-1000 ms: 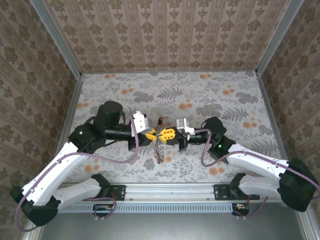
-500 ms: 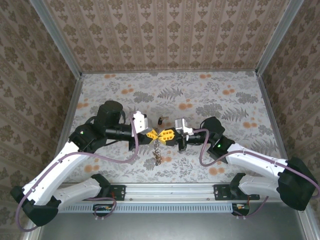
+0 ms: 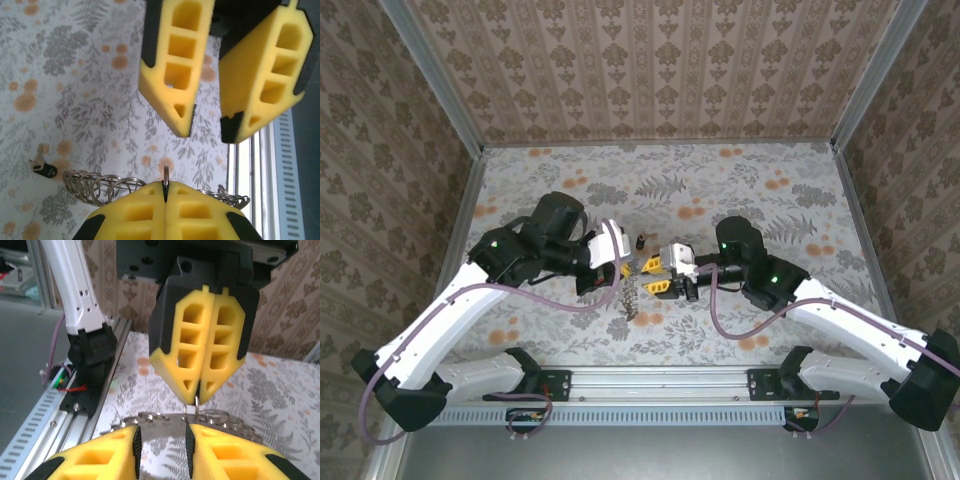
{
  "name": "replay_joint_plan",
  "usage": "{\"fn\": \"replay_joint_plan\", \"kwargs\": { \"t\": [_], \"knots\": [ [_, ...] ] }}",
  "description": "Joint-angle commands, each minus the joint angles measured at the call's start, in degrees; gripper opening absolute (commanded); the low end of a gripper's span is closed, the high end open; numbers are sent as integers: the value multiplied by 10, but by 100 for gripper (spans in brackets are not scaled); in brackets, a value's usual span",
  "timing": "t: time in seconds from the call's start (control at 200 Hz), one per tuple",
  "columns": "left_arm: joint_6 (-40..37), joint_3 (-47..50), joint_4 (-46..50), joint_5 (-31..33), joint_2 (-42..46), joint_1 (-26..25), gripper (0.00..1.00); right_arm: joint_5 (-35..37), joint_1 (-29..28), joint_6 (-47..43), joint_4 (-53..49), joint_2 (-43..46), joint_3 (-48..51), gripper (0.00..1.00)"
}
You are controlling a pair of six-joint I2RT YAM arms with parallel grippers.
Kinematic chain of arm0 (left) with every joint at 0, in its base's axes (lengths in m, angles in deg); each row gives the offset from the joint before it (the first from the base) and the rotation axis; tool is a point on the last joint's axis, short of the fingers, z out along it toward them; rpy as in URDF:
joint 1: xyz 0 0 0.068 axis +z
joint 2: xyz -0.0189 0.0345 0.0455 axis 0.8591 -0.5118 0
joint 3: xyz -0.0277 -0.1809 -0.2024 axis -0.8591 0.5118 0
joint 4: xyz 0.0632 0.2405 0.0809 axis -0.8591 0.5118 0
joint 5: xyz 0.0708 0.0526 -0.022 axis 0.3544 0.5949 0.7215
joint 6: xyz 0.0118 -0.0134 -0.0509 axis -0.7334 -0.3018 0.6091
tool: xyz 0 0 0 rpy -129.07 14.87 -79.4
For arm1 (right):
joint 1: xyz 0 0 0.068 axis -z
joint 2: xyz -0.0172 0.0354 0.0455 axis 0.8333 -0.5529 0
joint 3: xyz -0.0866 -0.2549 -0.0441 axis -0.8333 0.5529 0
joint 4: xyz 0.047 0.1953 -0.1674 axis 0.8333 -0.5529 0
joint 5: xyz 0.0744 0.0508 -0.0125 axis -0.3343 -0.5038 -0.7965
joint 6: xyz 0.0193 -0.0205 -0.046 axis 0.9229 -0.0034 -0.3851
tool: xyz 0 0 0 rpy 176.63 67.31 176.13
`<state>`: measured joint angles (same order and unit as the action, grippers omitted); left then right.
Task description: Put the keys on the keyring
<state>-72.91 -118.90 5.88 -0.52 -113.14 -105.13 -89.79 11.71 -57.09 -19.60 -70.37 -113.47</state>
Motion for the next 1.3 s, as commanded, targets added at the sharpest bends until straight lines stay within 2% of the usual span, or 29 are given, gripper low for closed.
{"fn": "replay_joint_plan", "kwargs": {
  "t": [0.0,0.195,0.665,0.77,0.91,0.97,1.19,1.265,1.295],
  "knots": [
    [-29,-23,50,33,-14,-19,0,30,-4,-37,-83,-10,-12,32],
    [-30,-26,42,14,-26,-24,0,48,-6,19,4,-21,6,32],
    [-20,-29,24,-3,-32,-27,0,16,-19,84,85,-55,27,28],
    [-20,-28,22,-9,-29,-27,0,20,-19,86,84,-58,27,20],
    [-20,-24,13,-15,-22,-27,0,25,-19,94,90,-61,29,17],
    [-19,-16,2,-19,-14,-28,0,24,-19,100,97,-63,31,12],
    [-22,15,-43,-35,28,-24,0,26,-19,130,134,-70,41,13],
    [-24,20,-45,-35,34,-24,0,19,-19,133,142,-70,43,0],
    [-23,20,-44,-35,34,-23,0,14,-19,134,146,-69,44,0]
  ]
}}
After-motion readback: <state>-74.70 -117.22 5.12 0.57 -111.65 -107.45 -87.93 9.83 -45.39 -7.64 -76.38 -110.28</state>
